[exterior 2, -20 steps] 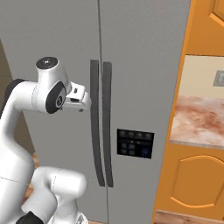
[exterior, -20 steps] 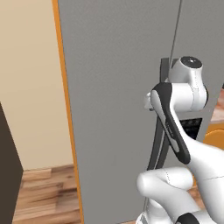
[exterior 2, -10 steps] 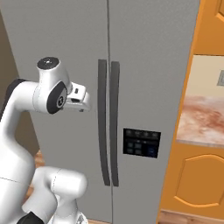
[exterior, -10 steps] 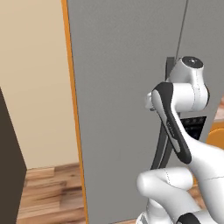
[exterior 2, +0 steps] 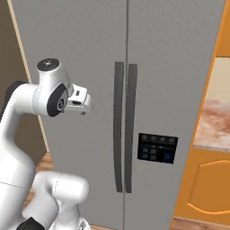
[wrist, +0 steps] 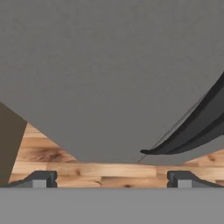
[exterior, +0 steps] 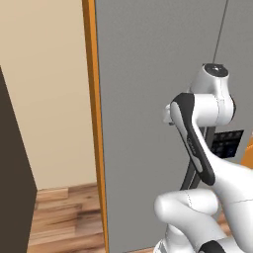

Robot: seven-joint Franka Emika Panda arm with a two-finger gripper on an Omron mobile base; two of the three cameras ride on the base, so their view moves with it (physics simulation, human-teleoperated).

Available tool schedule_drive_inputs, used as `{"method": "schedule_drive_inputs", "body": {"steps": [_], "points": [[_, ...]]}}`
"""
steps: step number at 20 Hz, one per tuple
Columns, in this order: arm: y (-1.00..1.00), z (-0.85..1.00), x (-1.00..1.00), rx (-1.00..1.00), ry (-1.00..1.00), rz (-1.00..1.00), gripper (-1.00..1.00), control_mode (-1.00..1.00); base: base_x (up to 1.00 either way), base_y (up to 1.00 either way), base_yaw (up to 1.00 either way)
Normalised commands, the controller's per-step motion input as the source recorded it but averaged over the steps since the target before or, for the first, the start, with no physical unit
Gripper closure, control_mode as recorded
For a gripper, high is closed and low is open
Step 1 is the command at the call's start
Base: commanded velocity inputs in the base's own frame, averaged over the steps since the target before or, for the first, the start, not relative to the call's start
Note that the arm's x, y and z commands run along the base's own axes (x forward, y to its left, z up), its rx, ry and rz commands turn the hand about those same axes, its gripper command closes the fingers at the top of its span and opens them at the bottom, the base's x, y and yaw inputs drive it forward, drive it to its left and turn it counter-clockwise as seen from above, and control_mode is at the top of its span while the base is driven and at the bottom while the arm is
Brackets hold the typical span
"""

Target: Open the freezer door, pick up the ice cube tray from the freezer, and place it on the dining counter.

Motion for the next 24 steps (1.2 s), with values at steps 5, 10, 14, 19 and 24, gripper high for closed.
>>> {"method": "schedule_drive_inputs", "body": {"steps": [5,10,14,19,24], "points": [[0.0,0.0,-0.08,0.0,-0.02,0.0,-1.0,-1.0,-0.02,0.0,0.0],[-0.2,0.0,-0.42,0.03,-0.08,0.0,-1.0,-1.0,0.0,0.0,0.0],[-0.95,0.09,-0.5,0.2,-0.17,0.0,-1.0,-1.0,0.0,0.0,0.0],[-1.0,0.1,-0.37,0.33,-0.16,0.0,-1.0,-1.0,0.0,0.0,0.0],[-1.0,0.01,0.09,0.36,-0.03,0.0,-1.0,-1.0,0.0,0.0,0.0]]}}
